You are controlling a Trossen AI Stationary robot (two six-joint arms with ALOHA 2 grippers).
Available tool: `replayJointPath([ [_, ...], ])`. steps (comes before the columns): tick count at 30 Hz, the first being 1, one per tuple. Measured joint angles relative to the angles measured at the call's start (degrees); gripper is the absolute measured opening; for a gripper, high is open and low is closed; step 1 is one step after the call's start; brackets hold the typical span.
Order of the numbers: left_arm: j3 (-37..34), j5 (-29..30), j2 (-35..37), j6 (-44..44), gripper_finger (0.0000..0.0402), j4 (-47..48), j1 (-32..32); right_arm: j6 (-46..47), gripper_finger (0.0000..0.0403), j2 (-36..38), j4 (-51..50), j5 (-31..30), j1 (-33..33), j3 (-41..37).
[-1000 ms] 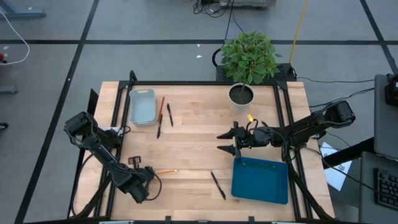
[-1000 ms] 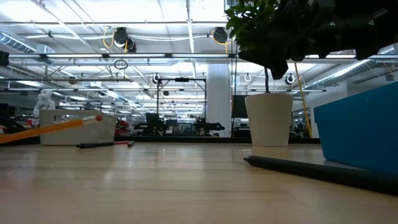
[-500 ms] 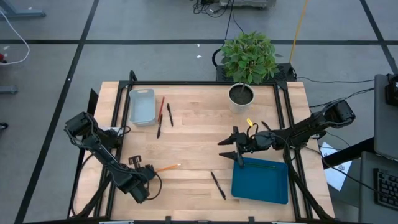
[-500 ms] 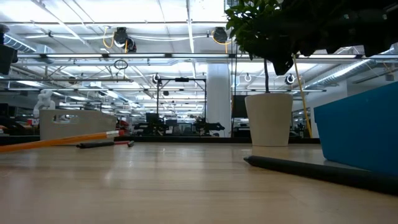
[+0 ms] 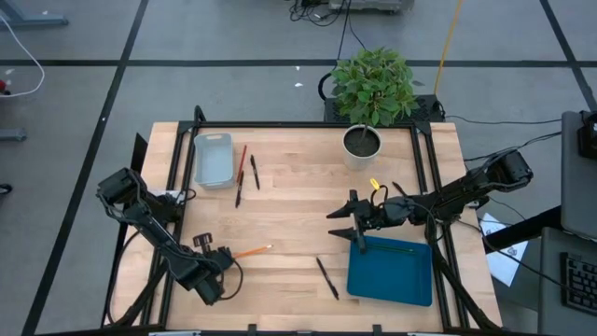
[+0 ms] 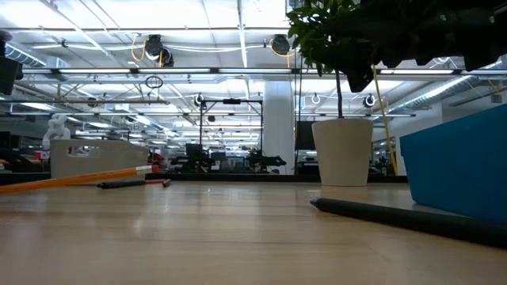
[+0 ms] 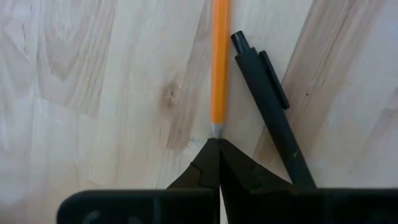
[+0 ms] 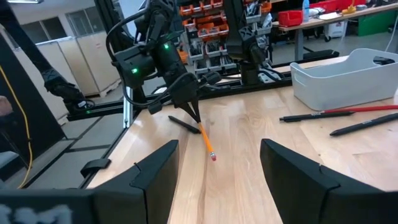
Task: Sort pens & pencils
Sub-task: Put the yellow pencil into the blue bin
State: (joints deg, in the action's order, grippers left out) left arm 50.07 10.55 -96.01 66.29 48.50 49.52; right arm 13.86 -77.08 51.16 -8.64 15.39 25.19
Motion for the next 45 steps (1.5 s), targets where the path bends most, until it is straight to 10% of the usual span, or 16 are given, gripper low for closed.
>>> replayJointPath([
  [16,0.0,0.2,0.0,-0.5,0.0001,-0.4,0.0,-1.0,0.0215,-7.1,0.9,0.0,0.1,2.1],
  [45,0.0,0.2,0.0,-1.3,0.0001,-0.7,0.0,-16.1,0.0215,-44.9,-7.9,4.5,-2.7,36.5],
])
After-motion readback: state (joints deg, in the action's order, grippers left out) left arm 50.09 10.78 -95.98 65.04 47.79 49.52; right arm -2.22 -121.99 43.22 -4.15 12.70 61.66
